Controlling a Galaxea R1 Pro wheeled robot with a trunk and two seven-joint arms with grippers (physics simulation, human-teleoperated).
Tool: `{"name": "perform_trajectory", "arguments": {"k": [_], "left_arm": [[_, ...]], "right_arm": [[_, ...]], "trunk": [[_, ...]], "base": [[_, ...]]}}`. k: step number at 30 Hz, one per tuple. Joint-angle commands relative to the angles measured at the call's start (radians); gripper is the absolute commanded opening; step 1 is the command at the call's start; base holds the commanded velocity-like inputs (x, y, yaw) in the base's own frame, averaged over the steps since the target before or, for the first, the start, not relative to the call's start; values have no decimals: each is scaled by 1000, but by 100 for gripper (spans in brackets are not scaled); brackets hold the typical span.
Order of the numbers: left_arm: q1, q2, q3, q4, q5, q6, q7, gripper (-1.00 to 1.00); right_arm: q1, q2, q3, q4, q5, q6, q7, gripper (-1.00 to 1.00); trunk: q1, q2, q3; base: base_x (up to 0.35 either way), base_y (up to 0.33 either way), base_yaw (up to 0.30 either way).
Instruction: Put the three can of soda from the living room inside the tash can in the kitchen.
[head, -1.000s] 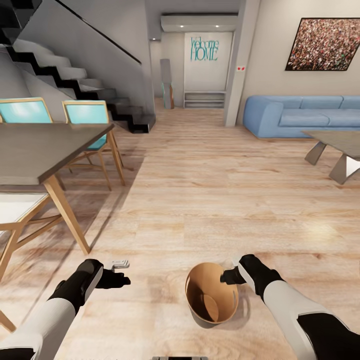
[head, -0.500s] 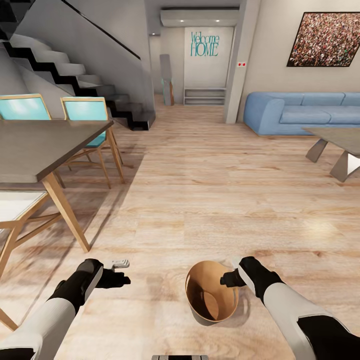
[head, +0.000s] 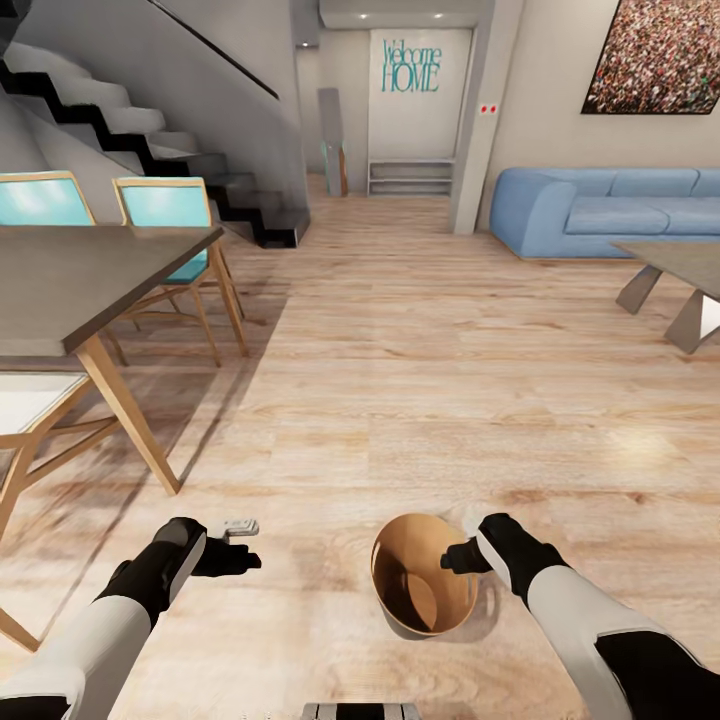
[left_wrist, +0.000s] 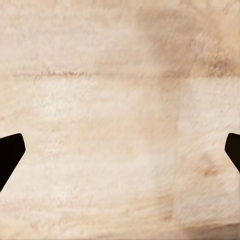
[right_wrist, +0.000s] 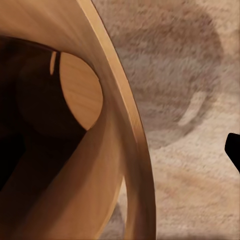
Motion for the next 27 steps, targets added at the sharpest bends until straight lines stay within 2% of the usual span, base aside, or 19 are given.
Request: {"name": "perform_trajectory", "arguments": {"k": [1,15,21,27], "left_arm": [[0,0,0,0,0,0,0,100],[0,0,0,-1,0,0,1,100],[0,0,0,-1,0,0,2,100],[0,0,0,-2,0,0,2,100]], "right_arm": [[0,0,0,0,0,0,0,100],[4,0,0,0,1,-2,-1,100],[9,0,1,0,2,-2,0,100],[14,0,1,0,2,-2,1,100]], "trunk": [[0,0,-4],[0,0,-4],[3,-2,-27],[3,-2,-27]], "base": [[0,0,0],[0,0,0],[0,0,0],[0,0,0]]}}
